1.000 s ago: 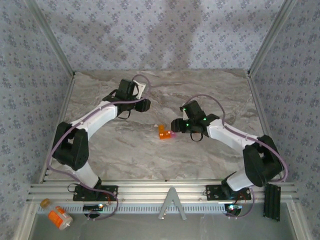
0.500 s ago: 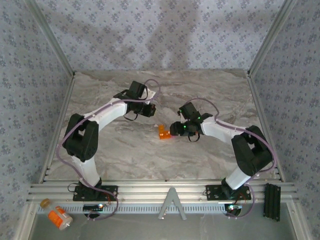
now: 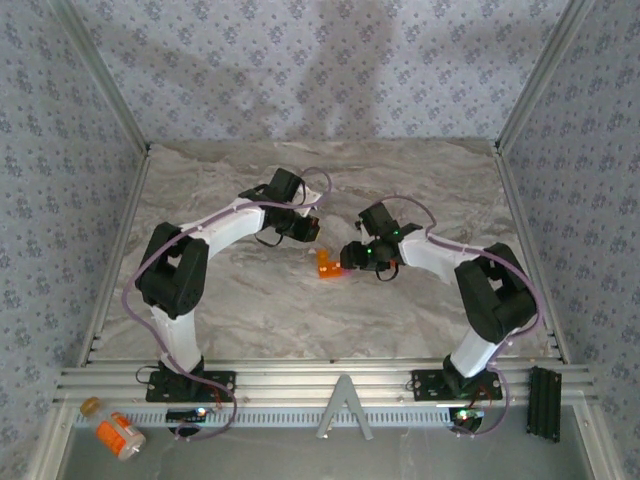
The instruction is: Sort the pills into containers
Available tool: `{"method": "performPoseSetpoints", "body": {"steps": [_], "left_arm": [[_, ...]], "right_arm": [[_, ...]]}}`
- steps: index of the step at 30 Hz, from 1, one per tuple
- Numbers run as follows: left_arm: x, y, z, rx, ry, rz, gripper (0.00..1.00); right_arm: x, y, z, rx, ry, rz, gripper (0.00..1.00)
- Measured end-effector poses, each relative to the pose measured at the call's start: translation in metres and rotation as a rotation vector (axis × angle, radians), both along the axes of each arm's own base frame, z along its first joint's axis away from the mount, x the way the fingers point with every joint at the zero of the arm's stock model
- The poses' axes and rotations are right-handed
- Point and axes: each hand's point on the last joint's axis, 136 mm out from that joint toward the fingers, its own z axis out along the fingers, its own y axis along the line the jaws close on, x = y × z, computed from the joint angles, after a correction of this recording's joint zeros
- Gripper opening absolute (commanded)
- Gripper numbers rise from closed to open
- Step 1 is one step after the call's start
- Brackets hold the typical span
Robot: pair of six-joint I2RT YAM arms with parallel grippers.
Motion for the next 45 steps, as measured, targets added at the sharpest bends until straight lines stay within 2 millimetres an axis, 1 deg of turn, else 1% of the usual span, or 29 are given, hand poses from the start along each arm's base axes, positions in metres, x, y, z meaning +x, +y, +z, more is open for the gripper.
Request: {"method": "performPoseSetpoints", "body": {"steps": [6, 13, 22, 26, 32, 45], "left_arm": [[-0.002, -0.002, 0.000, -0.002, 0.003, -0.007, 0.00], [-0.004, -0.004, -0.001, -0.004, 0.007, -0.013, 0.00], [-0.007, -0.005, -0.014, 0.010, 0.036, -0.020, 0.00], [-0.009, -0.007, -0.015, 0.010, 0.045, -0.026, 0.00], [-0.015, -0.012, -0.015, 0.000, 0.057, -0.044, 0.00], [-0.037, -0.018, -0.022, -0.010, 0.110, -0.100, 0.00]], "right_arm": [[0.004, 0.002, -0.005, -0.007, 0.008, 0.003, 0.54], [0.003, 0.002, -0.009, -0.014, 0.017, 0.003, 0.52], [0.003, 0.002, -0.013, -0.018, 0.024, 0.004, 0.50], [0.004, 0.003, -0.012, -0.017, 0.023, 0.005, 0.49], [0.004, 0.003, -0.012, -0.017, 0.022, 0.006, 0.49], [0.005, 0.005, -0.012, -0.017, 0.018, 0.008, 0.48]]}}
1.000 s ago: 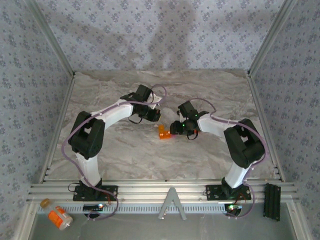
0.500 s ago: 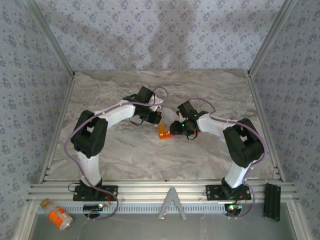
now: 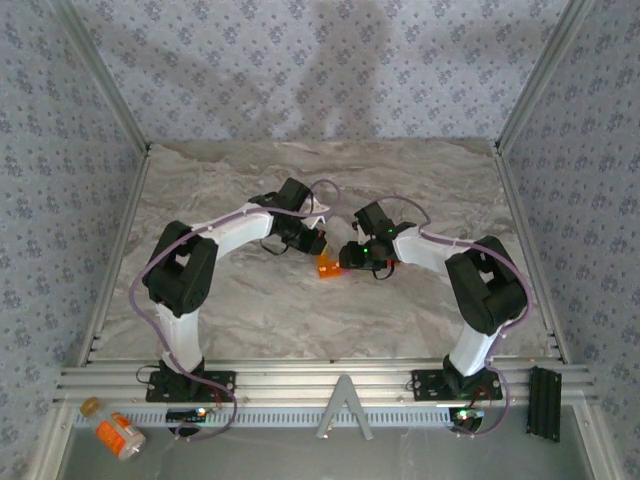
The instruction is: Sort the pills into containers
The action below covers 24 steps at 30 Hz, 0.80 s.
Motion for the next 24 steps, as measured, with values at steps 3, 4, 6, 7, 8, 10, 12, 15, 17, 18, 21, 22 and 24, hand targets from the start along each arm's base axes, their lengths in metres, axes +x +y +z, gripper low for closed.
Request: {"method": "performPoseSetpoints", "body": {"steps": [3, 4, 6, 7, 8, 10, 12, 15, 17, 18, 21, 22, 24], "left_arm": [[-0.009, -0.001, -0.004, 0.003, 0.027, -0.014, 0.00], [-0.012, -0.001, -0.005, 0.002, 0.036, -0.019, 0.00], [-0.017, -0.002, -0.008, 0.003, 0.049, -0.028, 0.00], [-0.020, -0.002, -0.009, 0.005, 0.056, -0.032, 0.00], [-0.022, -0.002, -0.011, 0.007, 0.060, -0.035, 0.00], [-0.029, -0.002, -0.015, 0.013, 0.072, -0.043, 0.00], [-0.034, -0.003, -0.017, 0.014, 0.082, -0.053, 0.00], [-0.041, -0.004, -0.018, 0.015, 0.089, -0.065, 0.00], [-0.046, -0.004, -0.018, 0.018, 0.093, -0.071, 0.00], [-0.048, -0.004, -0.018, 0.018, 0.095, -0.073, 0.00], [-0.051, -0.004, -0.018, 0.017, 0.098, -0.079, 0.00], [-0.052, -0.004, -0.018, 0.017, 0.097, -0.079, 0.00], [-0.053, -0.003, -0.018, 0.017, 0.100, -0.076, 0.00]], "right_arm": [[0.000, 0.000, 0.000, 0.000, -0.001, 0.000, 0.48], [0.000, 0.000, 0.000, 0.000, -0.001, 0.000, 0.48], [0.000, 0.001, 0.000, 0.000, -0.001, 0.002, 0.47], [0.000, 0.001, 0.000, 0.000, -0.001, 0.002, 0.47], [0.000, 0.001, 0.000, 0.001, -0.002, 0.002, 0.47], [0.000, 0.001, 0.000, 0.002, -0.004, 0.003, 0.47], [0.001, 0.002, 0.000, 0.002, -0.005, 0.002, 0.47], [0.001, 0.002, 0.000, 0.003, -0.007, 0.003, 0.46], [0.001, 0.002, 0.000, 0.003, -0.006, 0.002, 0.47], [0.001, 0.002, 0.000, 0.003, -0.007, 0.003, 0.46], [0.001, 0.002, 0.000, 0.003, -0.007, 0.003, 0.46], [0.001, 0.002, 0.000, 0.003, -0.007, 0.003, 0.46], [0.001, 0.002, 0.000, 0.003, -0.007, 0.004, 0.46]]}}
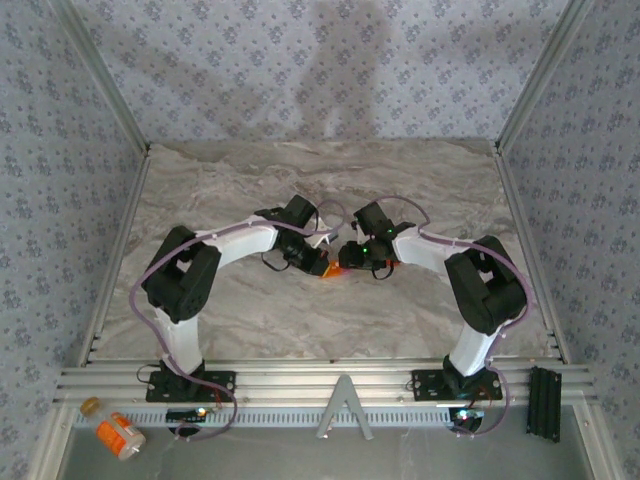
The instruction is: Sort the pills into containers
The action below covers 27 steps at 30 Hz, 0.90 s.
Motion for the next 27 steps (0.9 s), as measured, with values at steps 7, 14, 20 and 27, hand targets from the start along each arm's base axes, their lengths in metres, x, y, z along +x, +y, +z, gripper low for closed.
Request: {"method": "performPoseSetpoints", "body": {"steps": [7, 14, 20, 27], "left_arm": [[-0.001, 0.001, 0.000, 0.001, 0.001, 0.003, 0.00], [-0.002, 0.002, -0.002, 0.002, -0.003, 0.004, 0.00], [-0.001, 0.000, -0.003, 0.004, -0.015, 0.001, 0.00], [0.000, 0.002, -0.010, 0.021, -0.011, 0.005, 0.00]], "right_arm": [[0.001, 0.001, 0.000, 0.002, -0.003, 0.000, 0.46], [0.002, 0.002, 0.000, 0.003, -0.004, 0.000, 0.46], [0.002, 0.002, 0.000, 0.003, -0.003, 0.000, 0.45], [0.004, 0.004, 0.000, 0.008, -0.007, 0.000, 0.45]]}}
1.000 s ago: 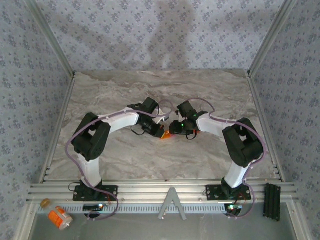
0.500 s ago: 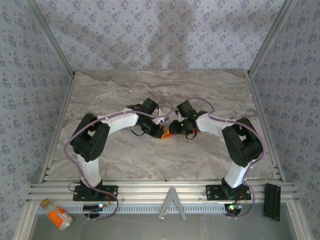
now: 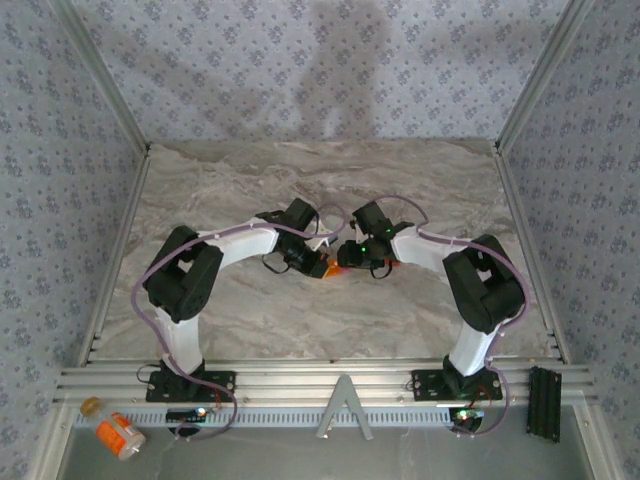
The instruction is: Sort the pills into containers
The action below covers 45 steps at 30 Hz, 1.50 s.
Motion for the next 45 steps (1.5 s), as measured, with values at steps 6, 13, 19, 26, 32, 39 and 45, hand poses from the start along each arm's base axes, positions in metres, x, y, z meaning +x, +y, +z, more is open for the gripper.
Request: {"method": "performPoseSetpoints", "body": {"steps": [6, 13, 19, 26, 32, 39, 45], "left_arm": [[0.000, 0.000, -0.001, 0.001, -0.002, 0.001, 0.00], [0.001, 0.001, -0.003, 0.013, -0.005, 0.008, 0.00], [0.000, 0.000, -0.004, 0.003, 0.015, 0.010, 0.00], [0.002, -0.001, -0.003, 0.014, 0.001, 0.016, 0.06], [0.024, -0.001, 0.012, 0.039, -0.088, 0.047, 0.23], [0.047, 0.007, 0.076, -0.023, -0.258, 0.107, 0.30], [0.069, 0.026, 0.137, -0.080, -0.455, 0.207, 0.49]], "right_arm": [[0.000, 0.001, 0.000, 0.002, 0.001, -0.003, 0.45], [0.001, 0.001, -0.001, 0.002, 0.002, -0.004, 0.44], [0.002, 0.003, 0.001, 0.005, -0.002, -0.003, 0.44], [0.005, 0.004, 0.003, 0.006, -0.006, -0.003, 0.44], [0.005, 0.003, 0.003, -0.010, 0.007, -0.006, 0.45], [0.009, 0.004, 0.013, -0.013, 0.009, -0.006, 0.45], [0.015, 0.000, 0.035, 0.004, -0.018, -0.020, 0.46]]}}
